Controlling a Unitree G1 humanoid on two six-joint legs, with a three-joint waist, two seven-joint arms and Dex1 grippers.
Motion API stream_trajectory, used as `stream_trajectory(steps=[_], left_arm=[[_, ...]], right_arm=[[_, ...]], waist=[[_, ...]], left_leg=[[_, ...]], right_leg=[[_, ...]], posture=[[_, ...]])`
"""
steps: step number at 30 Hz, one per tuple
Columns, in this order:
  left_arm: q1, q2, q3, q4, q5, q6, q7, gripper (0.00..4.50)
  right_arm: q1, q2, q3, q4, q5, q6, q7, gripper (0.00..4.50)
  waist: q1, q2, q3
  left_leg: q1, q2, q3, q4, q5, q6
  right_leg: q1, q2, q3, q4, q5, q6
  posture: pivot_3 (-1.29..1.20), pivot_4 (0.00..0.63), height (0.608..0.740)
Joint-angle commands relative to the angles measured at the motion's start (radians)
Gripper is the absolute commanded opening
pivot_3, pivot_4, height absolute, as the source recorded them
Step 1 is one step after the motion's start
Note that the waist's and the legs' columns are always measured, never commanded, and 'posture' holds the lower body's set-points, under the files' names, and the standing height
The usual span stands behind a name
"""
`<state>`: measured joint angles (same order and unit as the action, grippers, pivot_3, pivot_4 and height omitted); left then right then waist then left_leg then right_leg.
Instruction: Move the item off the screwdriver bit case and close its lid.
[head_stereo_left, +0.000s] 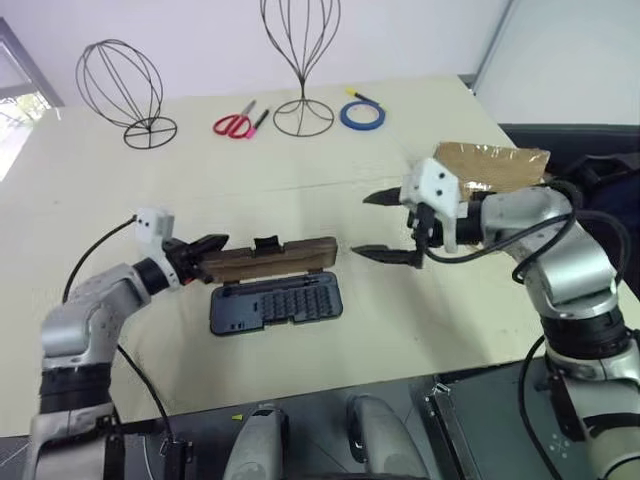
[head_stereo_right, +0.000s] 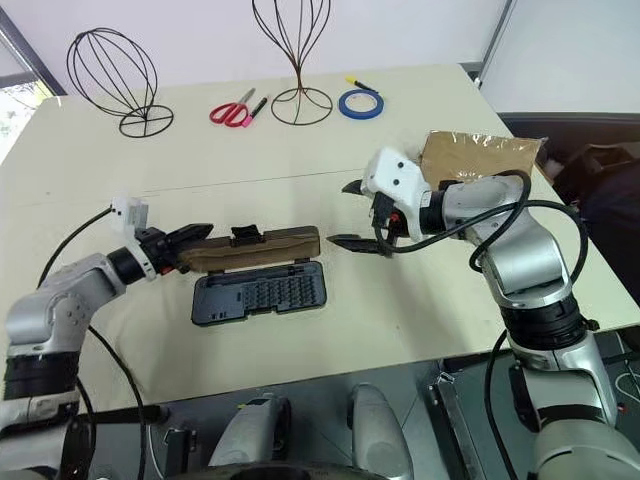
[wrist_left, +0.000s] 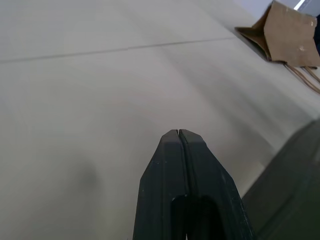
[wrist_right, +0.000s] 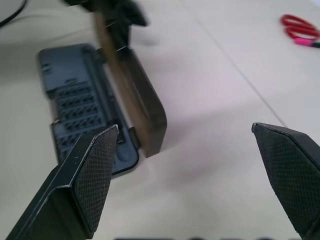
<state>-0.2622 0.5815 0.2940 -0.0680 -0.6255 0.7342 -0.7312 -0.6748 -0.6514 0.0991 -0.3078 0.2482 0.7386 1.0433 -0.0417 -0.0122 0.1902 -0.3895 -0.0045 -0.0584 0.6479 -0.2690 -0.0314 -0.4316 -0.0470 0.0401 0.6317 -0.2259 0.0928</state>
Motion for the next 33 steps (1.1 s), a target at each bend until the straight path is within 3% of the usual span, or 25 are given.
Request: stream_trajectory(steps=[1, 13, 17, 20, 27, 33], left_arm=[[0.056, 0.026, 0.064, -0.143, -0.065, 0.056, 0.035, 0.00], [0.315, 0.047, 0.245, -0.487, -0.260, 0.208, 0.171, 0.00], [0.341, 0.067, 0.275, -0.515, -0.310, 0.222, 0.195, 0.00], [0.256, 0.060, 0.234, -0.467, -0.304, 0.205, 0.236, 0.00], [-0.009, 0.075, 0.000, -0.228, -0.155, 0.113, 0.153, 0.00], [-0.172, 0.128, -0.215, -0.046, 0.012, -0.012, -0.034, 0.00]], right_arm=[[-0.007, 0.028, -0.021, -0.022, 0.035, 0.015, -0.056, 4.45], [-0.018, 0.099, 0.059, 0.054, 0.037, -0.037, -0.111, 4.45], [-0.031, 0.120, 0.063, 0.072, 0.059, -0.017, -0.117, 4.45], [-0.048, 0.160, 0.044, 0.090, 0.091, 0.050, -0.157, 3.79], [-0.104, 0.285, -0.019, 0.048, 0.250, 0.377, -0.272, 0.07], [-0.091, 0.428, -0.141, -0.041, 0.406, 0.769, -0.391, 0.07]], waist=[[0.001, 0.000, 0.000], [0.003, 0.000, 0.000], [0.002, 0.000, 0.000], [0.008, 0.000, 0.000], [0.021, 0.000, 0.000], [0.022, 0.000, 0.000]], left_leg=[[0.000, 0.000, 0.000, 0.000, 0.000, 0.000], [0.000, 0.000, 0.000, 0.000, 0.000, 0.000], [0.000, 0.000, 0.000, 0.000, 0.000, 0.000], [0.000, 0.000, 0.000, 0.000, 0.000, 0.000], [0.000, -0.001, 0.000, 0.001, 0.000, 0.000], [0.000, -0.001, 0.000, 0.000, 0.000, 0.000]], right_leg=[[0.000, 0.000, 0.000, 0.000, 0.000, 0.000], [0.000, 0.000, 0.000, -0.001, 0.000, 0.000], [0.000, 0.000, 0.000, -0.001, 0.000, -0.001], [0.000, 0.001, 0.000, 0.000, -0.001, -0.001], [0.001, 0.001, 0.000, -0.001, 0.000, -0.001], [0.000, 0.002, 0.000, 0.000, 0.000, 0.000]], posture=[[0.00, 0.150, 0.740], [0.00, 0.150, 0.740], [0.00, 0.150, 0.740], [0.00, 0.150, 0.740], [0.00, 0.150, 0.740], [0.00, 0.150, 0.740]])
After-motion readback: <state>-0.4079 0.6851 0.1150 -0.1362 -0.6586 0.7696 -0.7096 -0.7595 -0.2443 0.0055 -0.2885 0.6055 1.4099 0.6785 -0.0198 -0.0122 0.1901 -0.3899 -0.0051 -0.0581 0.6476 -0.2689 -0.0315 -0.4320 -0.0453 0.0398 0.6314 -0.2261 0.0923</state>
